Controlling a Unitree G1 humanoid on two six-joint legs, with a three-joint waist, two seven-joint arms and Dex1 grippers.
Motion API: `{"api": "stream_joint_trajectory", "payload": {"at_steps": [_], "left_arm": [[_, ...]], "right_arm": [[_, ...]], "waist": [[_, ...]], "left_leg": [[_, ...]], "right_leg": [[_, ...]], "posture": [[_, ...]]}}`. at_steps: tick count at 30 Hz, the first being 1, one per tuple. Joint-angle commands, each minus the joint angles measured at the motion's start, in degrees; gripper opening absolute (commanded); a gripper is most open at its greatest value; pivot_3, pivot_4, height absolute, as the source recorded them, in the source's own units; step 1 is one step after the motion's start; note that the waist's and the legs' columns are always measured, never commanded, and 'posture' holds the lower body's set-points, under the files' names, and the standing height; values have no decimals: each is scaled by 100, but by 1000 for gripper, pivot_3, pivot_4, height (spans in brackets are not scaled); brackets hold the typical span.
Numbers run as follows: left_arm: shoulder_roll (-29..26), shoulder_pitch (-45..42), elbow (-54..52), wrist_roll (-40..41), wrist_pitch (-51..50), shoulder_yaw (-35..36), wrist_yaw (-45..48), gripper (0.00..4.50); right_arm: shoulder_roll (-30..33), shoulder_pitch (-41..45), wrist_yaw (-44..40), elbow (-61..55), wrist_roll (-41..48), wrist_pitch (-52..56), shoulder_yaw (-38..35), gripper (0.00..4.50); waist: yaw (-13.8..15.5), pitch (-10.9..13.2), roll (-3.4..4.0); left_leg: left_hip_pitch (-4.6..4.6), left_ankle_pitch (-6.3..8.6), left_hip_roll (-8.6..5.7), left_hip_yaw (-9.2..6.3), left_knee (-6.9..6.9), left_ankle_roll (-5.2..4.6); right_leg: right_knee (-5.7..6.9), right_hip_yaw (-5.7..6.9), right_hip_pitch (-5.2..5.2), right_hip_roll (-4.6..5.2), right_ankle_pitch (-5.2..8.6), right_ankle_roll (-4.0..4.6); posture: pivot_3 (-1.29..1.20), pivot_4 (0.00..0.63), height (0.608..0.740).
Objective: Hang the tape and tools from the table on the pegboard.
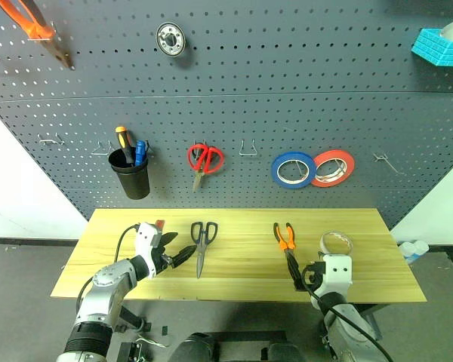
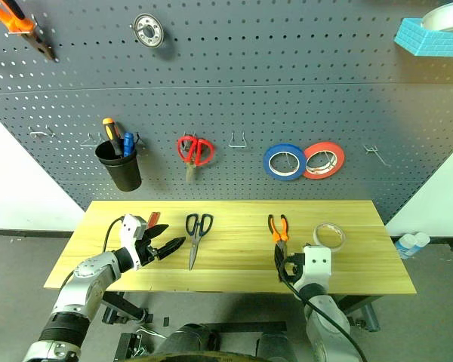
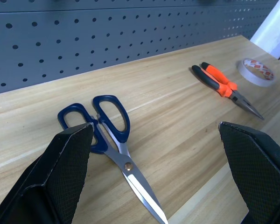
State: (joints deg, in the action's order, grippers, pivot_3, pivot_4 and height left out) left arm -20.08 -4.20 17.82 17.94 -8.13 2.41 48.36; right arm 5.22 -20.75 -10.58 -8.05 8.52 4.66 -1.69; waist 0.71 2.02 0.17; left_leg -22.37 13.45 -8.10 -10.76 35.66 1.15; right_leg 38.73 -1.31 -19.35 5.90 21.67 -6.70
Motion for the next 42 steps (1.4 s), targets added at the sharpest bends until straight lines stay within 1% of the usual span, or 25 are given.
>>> {"api": "stream_joint_trajectory", "payload": {"at_steps": [1, 19, 26, 31, 33, 34, 35, 37, 42], "left_arm": [[-24, -49, -193, 3, 28, 0, -2, 4476], [-88, -27, -252, 3, 18, -83, 93, 4476], [-410, -73, -359, -51, 8, -319, 604, 4476], [-700, -279, -416, -93, -71, -500, 1040, 4476], [-793, -402, -368, -98, -113, -536, 1184, 4476], [-816, -475, -313, -117, -104, -557, 1233, 4476], [-851, -524, -305, -120, -117, -562, 1283, 4476], [-873, -785, -86, -203, -60, -632, 1407, 4476], [-904, -1122, 62, -233, -113, -655, 1584, 4476]], "right_arm": [[-55, 19, 8, -144, 38, -124, -13, 4500], [-68, -20, 74, -183, 16, -42, -9, 4500], [90, -36, 174, -300, -29, 141, -148, 4500], [308, 119, 381, -396, -225, 491, -331, 4500], [381, 216, 464, -442, -279, 662, -391, 4500], [408, 279, 490, -432, -286, 733, -426, 4500], [428, 313, 510, -482, -292, 817, -447, 4500], [522, 551, 541, -389, -319, 989, -527, 4500], [668, 964, 568, -188, -415, 1361, -530, 4500]], "waist": [[1, 0, 0], [-2, -1, 0], [-6, -1, 2], [-10, 39, 9], [-15, 98, 21], [-18, 123, 24], [-23, 158, 26], [-44, 233, 22], [-144, 387, 2]], "left_leg": [[0, 0, 0, 0, 0, 0], [0, 0, 0, 0, 1, 0], [1, 0, 0, 1, 1, 1], [0, 0, 1, 2, 1, 0], [1, 0, 3, 2, 3, 0], [-1, 0, 3, 2, 2, 0], [0, 0, 4, 2, 2, 0], [-3, 0, 4, 4, 0, -1], [-10, -1, 3, 4, -8, -1]], "right_leg": [[0, 0, 0, 0, 0, 0], [2, -1, 0, 0, 0, 0], [2, -2, 0, 0, 0, 0], [2, -3, -1, 2, 1, 5], [2, -4, 1, 4, 8, 22], [2, -5, -2, 4, 9, 24], [2, -5, -1, 4, 9, 24], [2, -7, -6, 5, 7, 22], [1, -7, -15, 6, -2, 6]], "posture": [[-3, 0, 715], [-10, 0, 715], [-25, 1, 715], [-45, 59, 715], [-54, 80, 715], [-54, 80, 715], [-55, 96, 715], [-54, 108, 715], [-45, 143, 715]]}}
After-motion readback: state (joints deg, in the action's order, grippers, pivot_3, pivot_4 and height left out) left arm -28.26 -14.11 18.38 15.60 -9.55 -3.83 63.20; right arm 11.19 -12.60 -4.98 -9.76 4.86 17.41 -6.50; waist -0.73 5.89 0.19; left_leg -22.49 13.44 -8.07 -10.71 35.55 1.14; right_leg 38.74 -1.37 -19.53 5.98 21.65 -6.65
